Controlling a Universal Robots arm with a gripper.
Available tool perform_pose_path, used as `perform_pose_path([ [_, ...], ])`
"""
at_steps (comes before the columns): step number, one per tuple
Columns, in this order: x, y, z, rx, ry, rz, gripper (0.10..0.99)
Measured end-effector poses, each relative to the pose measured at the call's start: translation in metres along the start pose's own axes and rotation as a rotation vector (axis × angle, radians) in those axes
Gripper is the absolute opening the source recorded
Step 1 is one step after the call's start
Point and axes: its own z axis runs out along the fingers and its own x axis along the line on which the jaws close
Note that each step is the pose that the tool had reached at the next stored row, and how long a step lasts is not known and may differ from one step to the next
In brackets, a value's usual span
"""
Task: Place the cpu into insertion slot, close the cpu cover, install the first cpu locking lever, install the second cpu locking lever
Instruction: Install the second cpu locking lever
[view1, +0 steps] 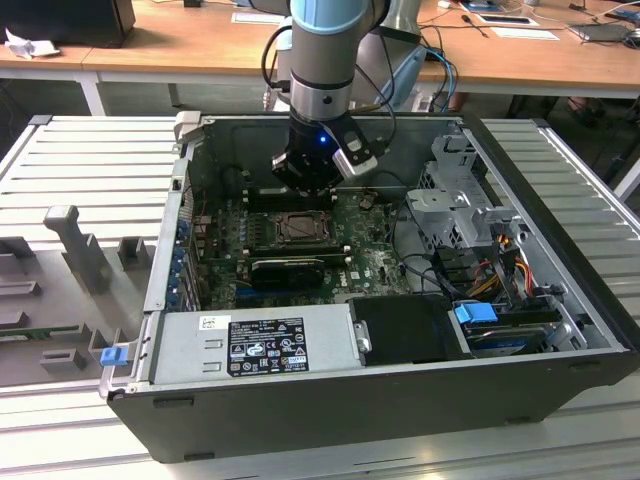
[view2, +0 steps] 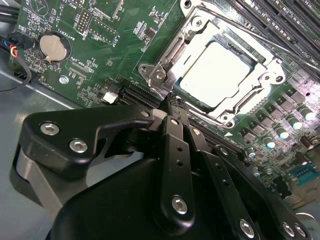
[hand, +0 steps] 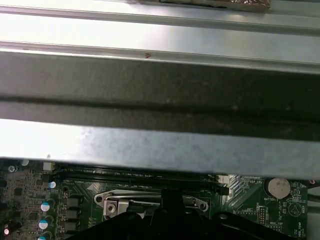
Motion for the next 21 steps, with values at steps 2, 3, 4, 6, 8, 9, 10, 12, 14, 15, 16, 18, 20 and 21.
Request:
perform_pose_path([
  [2,0.0001,-0.0012,-0.0001,0.0,0.0,0.0,0.106],
  [3,0.0002,-0.0027,-0.0002,0.0,0.0,0.0,0.106],
  [4,0.0003,-0.0033,-0.0003,0.0,0.0,0.0,0.106],
  [6,0.0003,-0.0034,-0.0018,0.0,0.0001,0.0,0.106],
  [8,0.0002,-0.0031,-0.0056,0.0,0.0,0.0,0.106],
  [9,0.0002,-0.0028,-0.01,0.0,0.0,0.0,0.106],
  [10,0.0002,-0.0028,-0.0113,0.0,-0.0001,0.0,0.106],
  [12,0.0002,-0.0037,-0.0119,0.0,0.0,0.0,0.106],
  [14,0.0005,-0.0072,-0.0122,0.0,0.0,0.0,0.106],
  [15,0.0006,-0.0096,-0.0123,0.0,0.0,0.0,0.106],
  [16,0.0007,-0.0114,-0.0124,0.0,0.0001,0.0,0.106],
  [18,0.0008,-0.0127,-0.0122,0.0,-0.0001,0.0,0.106],
  [20,0.0009,-0.0134,-0.0122,0.0,-0.0001,0.0,0.106],
  [21,0.0009,-0.0139,-0.0122,-0.001,-0.0002,0.0,0.106],
])
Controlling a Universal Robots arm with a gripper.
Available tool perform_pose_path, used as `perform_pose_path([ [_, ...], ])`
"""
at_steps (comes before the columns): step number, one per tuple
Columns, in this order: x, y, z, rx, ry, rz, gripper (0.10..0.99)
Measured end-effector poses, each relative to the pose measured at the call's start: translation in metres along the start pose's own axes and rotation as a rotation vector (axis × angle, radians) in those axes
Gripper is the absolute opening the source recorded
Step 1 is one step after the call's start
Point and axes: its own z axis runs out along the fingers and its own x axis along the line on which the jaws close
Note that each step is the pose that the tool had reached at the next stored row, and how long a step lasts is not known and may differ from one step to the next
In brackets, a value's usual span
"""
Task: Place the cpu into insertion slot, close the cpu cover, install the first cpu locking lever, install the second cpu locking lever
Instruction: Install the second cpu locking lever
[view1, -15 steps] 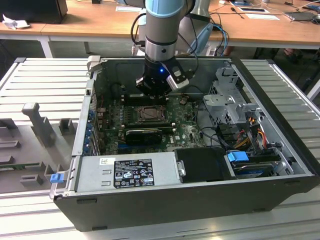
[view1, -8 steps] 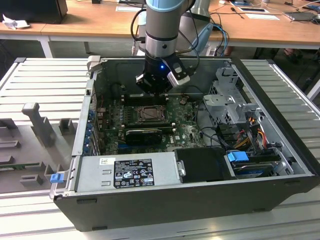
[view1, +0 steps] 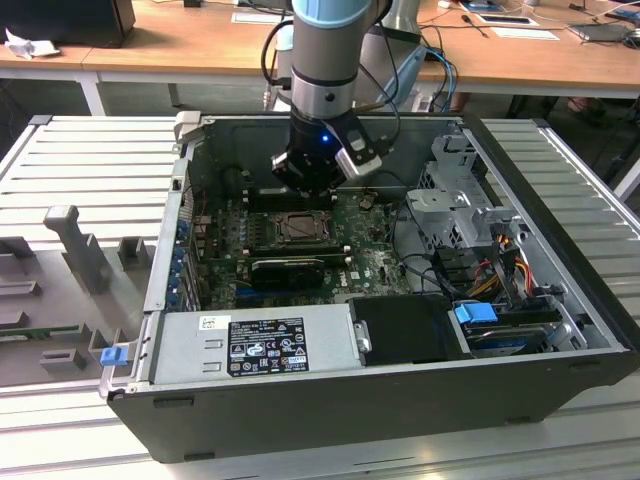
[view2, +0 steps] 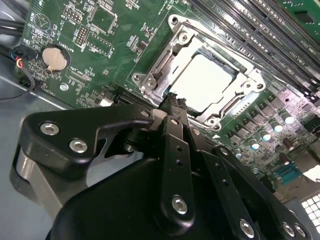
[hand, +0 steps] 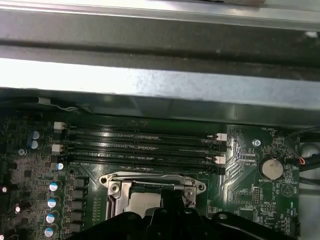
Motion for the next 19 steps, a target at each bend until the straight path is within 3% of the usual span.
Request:
perform_pose_path([
  [19,0.0013,-0.0182,-0.0013,-0.001,0.0,0.0,0.106],
])
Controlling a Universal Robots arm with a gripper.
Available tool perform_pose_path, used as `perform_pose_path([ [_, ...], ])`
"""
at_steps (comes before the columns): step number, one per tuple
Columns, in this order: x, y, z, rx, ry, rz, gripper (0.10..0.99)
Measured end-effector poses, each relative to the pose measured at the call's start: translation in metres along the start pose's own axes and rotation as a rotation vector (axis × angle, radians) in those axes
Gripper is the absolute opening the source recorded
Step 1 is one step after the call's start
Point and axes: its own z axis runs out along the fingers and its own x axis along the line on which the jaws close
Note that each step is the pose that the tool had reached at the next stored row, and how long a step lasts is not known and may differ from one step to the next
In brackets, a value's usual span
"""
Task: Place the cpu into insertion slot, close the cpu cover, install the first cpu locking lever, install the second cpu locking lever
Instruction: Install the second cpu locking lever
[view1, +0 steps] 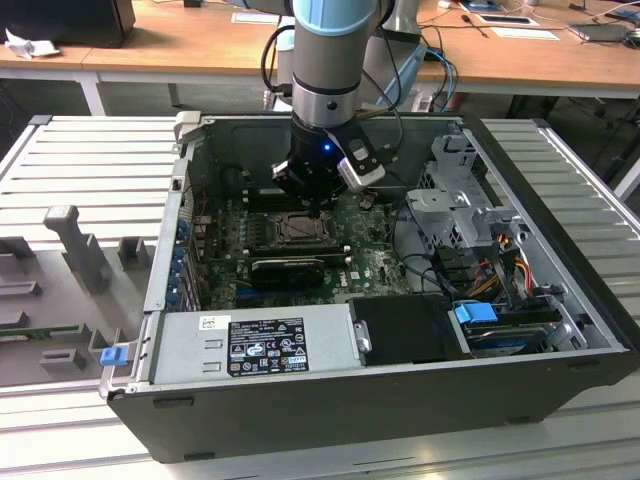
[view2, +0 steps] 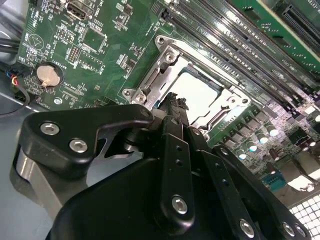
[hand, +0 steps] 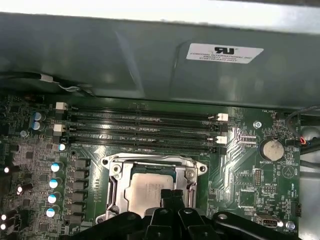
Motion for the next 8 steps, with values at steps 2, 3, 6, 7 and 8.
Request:
perform_pose_path([
  [2,0.0,-0.0009,0.0,0.0,0.0,0.0,0.106],
  [3,0.0001,-0.0016,-0.0001,0.0,0.0,0.0,0.106],
  [6,0.0003,-0.0034,-0.0002,0.0,-0.0001,0.0,0.106],
  [7,0.0003,-0.0036,-0.0005,0.0,0.0,0.0,0.106],
  [8,0.0003,-0.0038,-0.0011,0.0,0.0001,0.0,0.106],
])
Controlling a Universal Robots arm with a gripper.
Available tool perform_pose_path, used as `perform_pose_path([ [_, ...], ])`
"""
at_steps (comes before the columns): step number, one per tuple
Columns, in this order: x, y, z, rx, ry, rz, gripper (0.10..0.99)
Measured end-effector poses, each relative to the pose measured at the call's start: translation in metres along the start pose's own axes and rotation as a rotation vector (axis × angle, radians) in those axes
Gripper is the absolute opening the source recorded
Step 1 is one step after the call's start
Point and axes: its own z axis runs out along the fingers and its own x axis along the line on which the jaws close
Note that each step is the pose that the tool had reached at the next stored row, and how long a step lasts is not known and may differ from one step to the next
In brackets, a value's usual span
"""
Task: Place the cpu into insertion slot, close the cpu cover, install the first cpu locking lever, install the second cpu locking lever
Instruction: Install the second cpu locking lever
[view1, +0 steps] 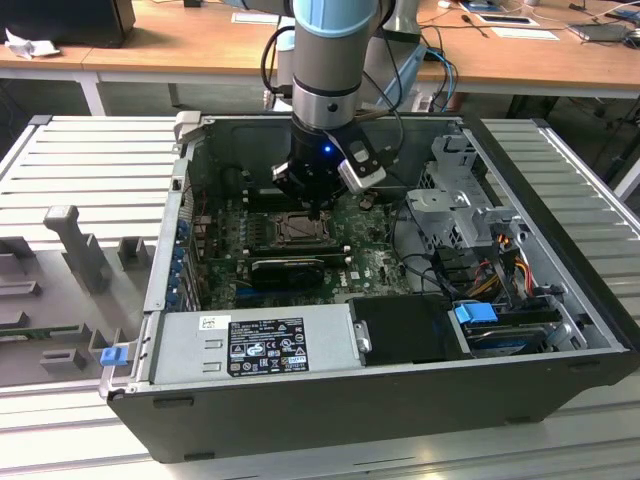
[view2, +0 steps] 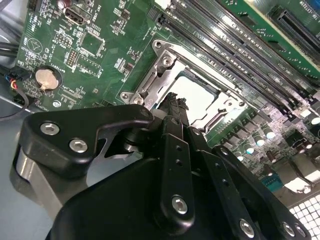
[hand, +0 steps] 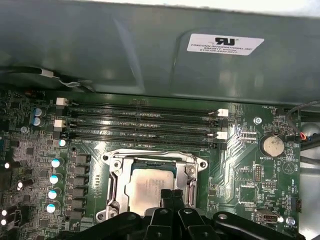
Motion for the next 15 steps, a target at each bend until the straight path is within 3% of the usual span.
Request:
perform_pose_path([
  [8,-0.0001,0.0001,-0.0089,0.0,-0.0002,0.0,0.106],
  [15,0.0005,-0.0081,-0.0098,-0.001,-0.0002,0.0,0.106],
])
